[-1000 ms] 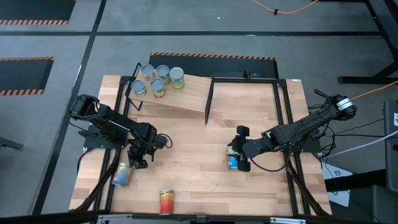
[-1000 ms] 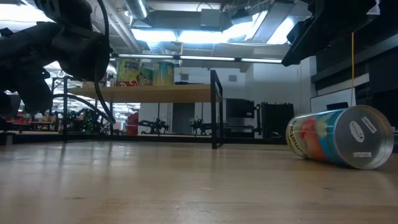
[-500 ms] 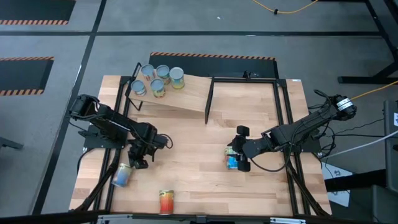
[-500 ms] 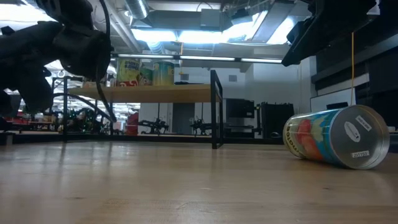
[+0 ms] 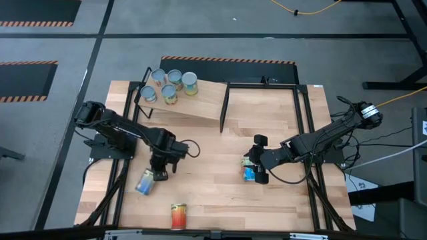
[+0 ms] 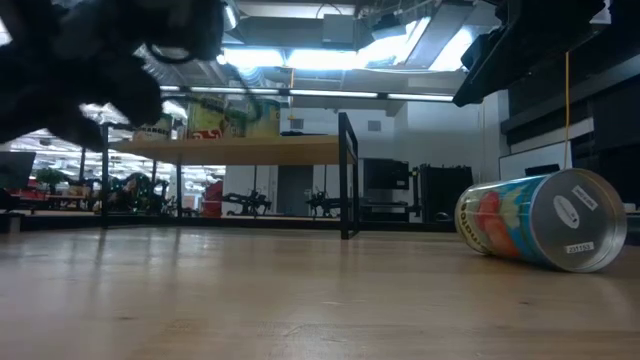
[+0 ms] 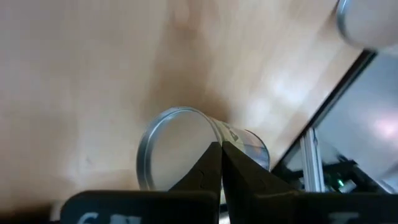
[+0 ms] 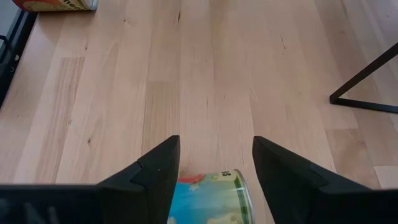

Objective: Pick and place cans onto a shelf
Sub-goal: Put the canned peaches on the shelf aligned with the other yellow canned carrot, then put the canned pineapple on the shelf

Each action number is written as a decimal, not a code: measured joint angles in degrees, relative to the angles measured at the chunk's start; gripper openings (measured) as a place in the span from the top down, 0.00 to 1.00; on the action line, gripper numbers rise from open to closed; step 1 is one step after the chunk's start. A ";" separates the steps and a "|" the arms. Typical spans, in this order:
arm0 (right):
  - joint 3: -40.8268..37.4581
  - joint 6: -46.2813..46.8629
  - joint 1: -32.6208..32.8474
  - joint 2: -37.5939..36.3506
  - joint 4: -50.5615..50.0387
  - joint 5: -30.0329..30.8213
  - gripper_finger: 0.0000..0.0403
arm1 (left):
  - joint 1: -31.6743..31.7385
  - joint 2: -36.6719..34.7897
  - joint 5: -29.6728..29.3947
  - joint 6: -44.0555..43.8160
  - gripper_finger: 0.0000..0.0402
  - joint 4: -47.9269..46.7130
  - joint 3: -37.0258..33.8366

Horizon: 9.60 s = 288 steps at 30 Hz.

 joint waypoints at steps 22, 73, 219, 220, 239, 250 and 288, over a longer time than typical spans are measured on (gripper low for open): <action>0.00 -0.02 -0.02 -0.02 0.00 0.02 0.49 | 0.13 0.00 -29.80 1.47 1.00 2.18 14.29; 0.00 0.07 0.00 -0.02 0.26 0.02 0.49 | -3.52 1.64 -41.31 1.34 0.77 10.11 14.27; 0.00 0.17 -0.02 0.00 0.83 0.02 0.49 | 25.55 8.04 -49.84 28.01 0.93 -16.56 49.61; 0.00 0.20 -0.02 0.00 0.83 0.02 0.49 | 25.55 8.04 -49.84 28.02 0.93 -16.56 49.61; 0.00 0.20 -0.02 0.02 0.83 0.02 0.49 | 25.21 8.15 -51.41 27.98 0.72 -15.12 49.59; 0.00 0.20 0.00 0.00 0.81 0.02 0.49 | 22.39 7.02 -50.77 27.98 0.72 -14.27 52.12; 0.00 -1.05 0.00 0.00 1.28 0.04 0.49 | -34.34 7.02 -32.33 -32.40 0.72 29.70 23.39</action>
